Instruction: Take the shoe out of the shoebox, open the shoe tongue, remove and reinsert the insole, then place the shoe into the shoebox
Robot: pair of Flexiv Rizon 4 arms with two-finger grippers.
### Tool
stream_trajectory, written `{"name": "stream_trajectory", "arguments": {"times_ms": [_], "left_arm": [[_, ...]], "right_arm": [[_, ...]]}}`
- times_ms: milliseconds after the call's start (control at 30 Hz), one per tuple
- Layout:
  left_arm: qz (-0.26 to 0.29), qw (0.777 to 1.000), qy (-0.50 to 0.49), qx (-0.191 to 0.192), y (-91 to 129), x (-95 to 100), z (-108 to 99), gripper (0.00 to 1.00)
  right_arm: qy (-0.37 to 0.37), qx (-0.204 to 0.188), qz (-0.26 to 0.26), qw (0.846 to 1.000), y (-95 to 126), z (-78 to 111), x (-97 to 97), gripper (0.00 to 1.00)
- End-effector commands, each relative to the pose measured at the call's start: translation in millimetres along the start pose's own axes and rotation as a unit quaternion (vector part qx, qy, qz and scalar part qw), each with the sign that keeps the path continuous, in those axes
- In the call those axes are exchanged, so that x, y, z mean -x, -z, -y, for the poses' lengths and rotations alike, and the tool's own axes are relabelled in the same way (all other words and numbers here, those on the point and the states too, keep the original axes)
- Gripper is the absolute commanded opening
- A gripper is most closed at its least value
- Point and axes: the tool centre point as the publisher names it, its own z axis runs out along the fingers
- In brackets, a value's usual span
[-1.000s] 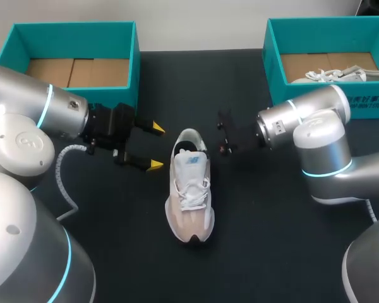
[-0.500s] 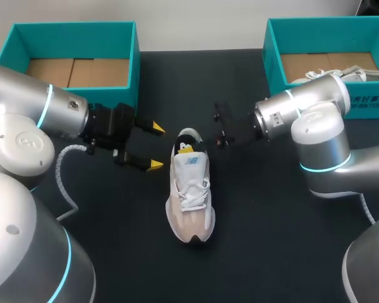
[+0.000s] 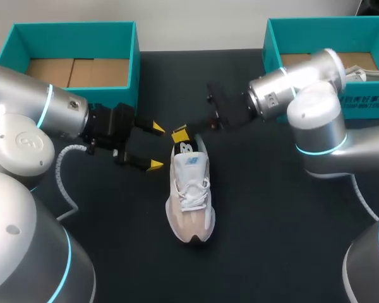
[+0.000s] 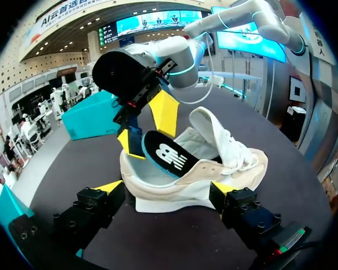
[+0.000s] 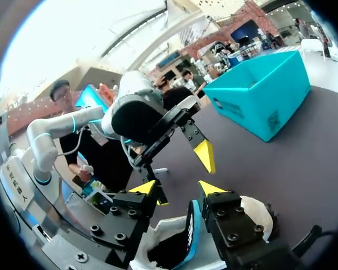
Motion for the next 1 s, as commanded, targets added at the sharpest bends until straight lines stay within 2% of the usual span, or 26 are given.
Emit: {"name": "stream_trajectory", "arguments": {"times_ms": [33,133,300,500,533,633,667,700,767,900,1000], "left_arm": [[0.000,1.000,0.000,0.002,-1,-0.4,0,1.00],[0.000,1.000,0.000,0.002,-1,-0.4,0,1.00],[0.000,1.000,0.000,0.002,-1,-0.4,0,1.00],[0.000,1.000,0.000,0.002,-1,-0.4,0,1.00],[0.000,1.000,0.000,0.002,-1,-0.4,0,1.00],[-0.003,1.000,-0.003,0.006,5,-0.6,1,1.00],[-0.004,1.000,-0.007,0.005,11,-0.4,2,1.00],[-0.006,1.000,-0.013,0.008,17,0.0,2,1.00],[-0.007,1.000,-0.021,0.014,27,2.1,2,1.00],[-0.011,0.999,-0.039,0.029,51,6.1,6,1.00],[-0.026,0.998,-0.048,0.023,67,10.2,10,1.00]], "right_arm": [[0.012,-0.017,0.004,1.000,0,-20.3,1.2,0.46],[0.026,-0.015,0.021,0.999,10,-32.5,-8.3,0.47],[0.038,0.003,0.067,0.997,36,-48.6,-36.1,0.49],[0.008,0.012,0.101,0.995,53,-51.1,-61.1,0.44],[0.001,0.011,0.103,0.995,54,-51.1,-63.8,0.40],[-0.024,0.010,0.114,0.993,52,-49.3,-71.5,0.20],[-0.038,0.013,0.121,0.992,52,-47.8,-73.5,0.08],[-0.045,0.019,0.129,0.990,51,-46.0,-74.9,0.00],[-0.067,0.024,0.152,0.986,50,-43.8,-77.5,0.00],[-0.075,0.034,0.150,0.985,49,-41.5,-78.6,0.00],[-0.075,0.034,0.150,0.985,49,-41.5,-78.6,0.00]]}}
